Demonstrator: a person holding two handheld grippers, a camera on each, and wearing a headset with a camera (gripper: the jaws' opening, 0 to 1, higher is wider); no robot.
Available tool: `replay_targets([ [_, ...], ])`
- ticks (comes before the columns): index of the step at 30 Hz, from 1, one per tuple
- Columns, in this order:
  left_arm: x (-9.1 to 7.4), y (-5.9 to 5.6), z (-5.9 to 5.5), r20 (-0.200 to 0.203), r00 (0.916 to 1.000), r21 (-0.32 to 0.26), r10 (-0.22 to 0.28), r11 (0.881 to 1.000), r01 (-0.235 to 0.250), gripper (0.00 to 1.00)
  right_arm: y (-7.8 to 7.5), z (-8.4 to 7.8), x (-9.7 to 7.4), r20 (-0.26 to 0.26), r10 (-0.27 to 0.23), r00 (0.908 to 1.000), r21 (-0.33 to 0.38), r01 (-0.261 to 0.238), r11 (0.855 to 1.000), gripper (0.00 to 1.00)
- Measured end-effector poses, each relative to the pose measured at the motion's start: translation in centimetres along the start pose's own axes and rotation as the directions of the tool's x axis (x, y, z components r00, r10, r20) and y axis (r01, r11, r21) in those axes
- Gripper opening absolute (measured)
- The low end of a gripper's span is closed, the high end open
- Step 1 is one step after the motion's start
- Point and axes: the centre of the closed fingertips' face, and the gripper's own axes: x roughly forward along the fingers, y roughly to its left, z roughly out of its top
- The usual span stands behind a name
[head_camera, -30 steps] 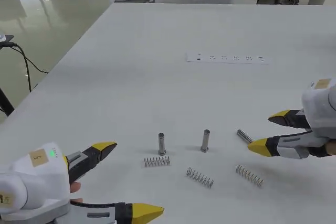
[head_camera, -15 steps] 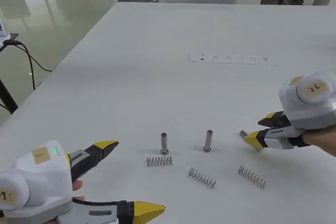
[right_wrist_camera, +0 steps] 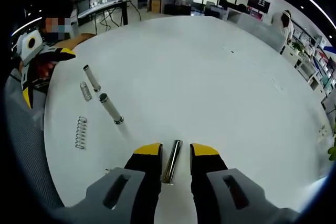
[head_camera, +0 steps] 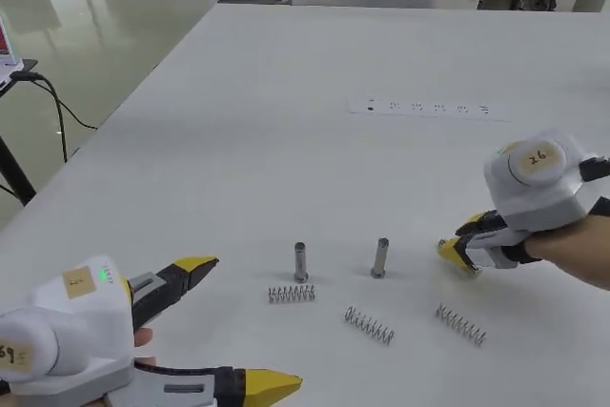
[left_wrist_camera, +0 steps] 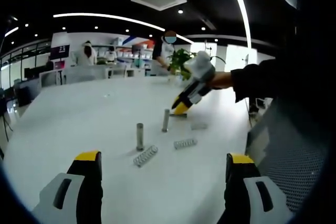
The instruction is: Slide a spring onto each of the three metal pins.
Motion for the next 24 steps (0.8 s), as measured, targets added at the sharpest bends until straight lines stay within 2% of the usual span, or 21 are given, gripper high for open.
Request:
replay_targets([
  [16,0.0,0.0,0.0,0.001,1.0,-0.001,0.002,1.0,-0.002,0.94,-1.1,-0.8,1.5,-0.068,-0.009,0.9976,0.038,0.012,0.999,0.1],
  [24,-0.1,0.1,0.0,-0.001,1.0,-0.001,0.003,1.0,-0.003,0.94,-0.4,-1.0,1.4,-0.082,0.001,0.9966,0.065,0.004,0.998,0.07],
])
